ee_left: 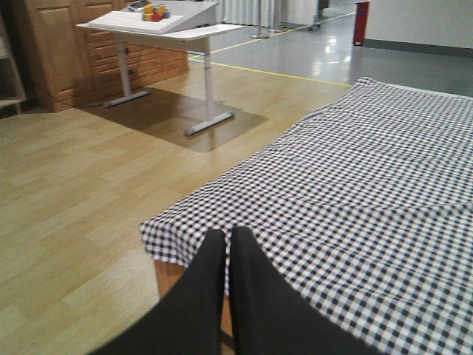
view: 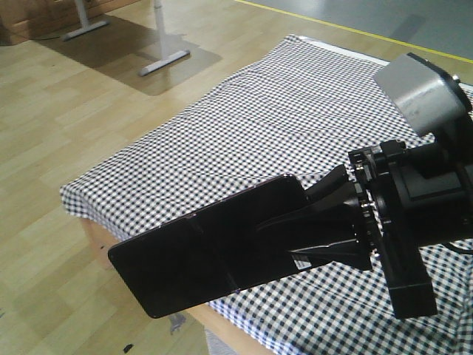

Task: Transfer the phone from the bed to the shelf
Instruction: 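Hold the phone in the right gripper while the base turns away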

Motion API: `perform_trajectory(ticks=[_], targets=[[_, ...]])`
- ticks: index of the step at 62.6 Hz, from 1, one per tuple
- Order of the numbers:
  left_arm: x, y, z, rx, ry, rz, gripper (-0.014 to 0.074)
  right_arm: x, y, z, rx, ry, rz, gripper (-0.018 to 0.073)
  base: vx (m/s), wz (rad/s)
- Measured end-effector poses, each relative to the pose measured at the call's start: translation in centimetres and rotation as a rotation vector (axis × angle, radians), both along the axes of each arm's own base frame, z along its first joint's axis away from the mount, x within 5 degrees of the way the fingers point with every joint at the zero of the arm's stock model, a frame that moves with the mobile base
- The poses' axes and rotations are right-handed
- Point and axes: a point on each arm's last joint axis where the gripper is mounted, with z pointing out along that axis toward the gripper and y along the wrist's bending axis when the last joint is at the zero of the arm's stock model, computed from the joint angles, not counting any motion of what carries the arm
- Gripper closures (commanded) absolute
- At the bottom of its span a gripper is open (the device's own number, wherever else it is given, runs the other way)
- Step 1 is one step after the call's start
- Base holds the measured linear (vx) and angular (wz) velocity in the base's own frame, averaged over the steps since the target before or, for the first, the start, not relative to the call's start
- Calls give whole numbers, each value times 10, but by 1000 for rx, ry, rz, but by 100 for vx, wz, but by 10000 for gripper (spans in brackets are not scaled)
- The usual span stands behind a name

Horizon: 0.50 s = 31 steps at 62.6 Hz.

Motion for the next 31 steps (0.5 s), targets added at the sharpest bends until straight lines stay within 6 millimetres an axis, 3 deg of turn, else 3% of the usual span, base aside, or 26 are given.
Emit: perform_trajectory(ticks=[31], targets=[[0, 0, 0, 0, 0, 0, 596, 0, 0, 0, 0, 0, 0, 561, -7, 29]])
